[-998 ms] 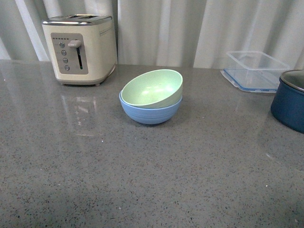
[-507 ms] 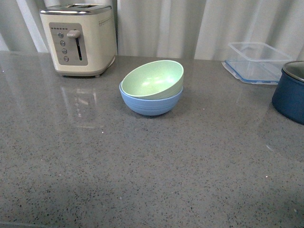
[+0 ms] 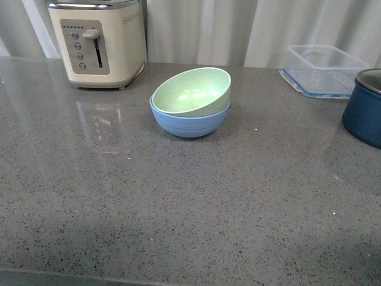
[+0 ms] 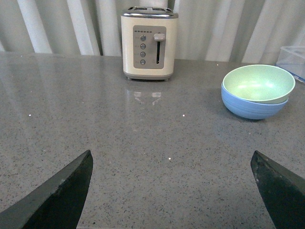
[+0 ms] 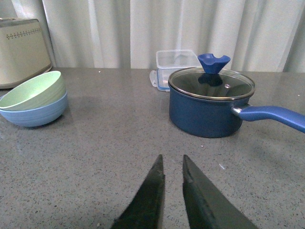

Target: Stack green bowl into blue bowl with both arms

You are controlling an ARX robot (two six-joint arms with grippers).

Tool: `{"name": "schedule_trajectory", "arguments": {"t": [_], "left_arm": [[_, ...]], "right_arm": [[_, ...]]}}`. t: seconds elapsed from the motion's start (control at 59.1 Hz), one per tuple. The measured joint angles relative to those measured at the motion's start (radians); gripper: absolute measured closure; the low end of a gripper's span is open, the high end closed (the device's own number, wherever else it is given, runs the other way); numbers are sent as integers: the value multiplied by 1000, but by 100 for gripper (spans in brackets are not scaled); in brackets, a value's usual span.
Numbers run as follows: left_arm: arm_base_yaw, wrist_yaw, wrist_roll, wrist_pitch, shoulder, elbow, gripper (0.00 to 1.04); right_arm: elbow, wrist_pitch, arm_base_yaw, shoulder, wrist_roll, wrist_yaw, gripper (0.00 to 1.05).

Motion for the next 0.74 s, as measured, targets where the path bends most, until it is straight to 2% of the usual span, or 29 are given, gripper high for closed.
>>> {"name": "schedule_trajectory", "arguments": {"t": [0.44,0.744], "left_arm": [[0,0,0,0,0,0,7],[0,0,0,0,0,0,7]], "right_arm": [[0,0,0,0,1,0,8],[0,0,0,0,0,0,10]]}}
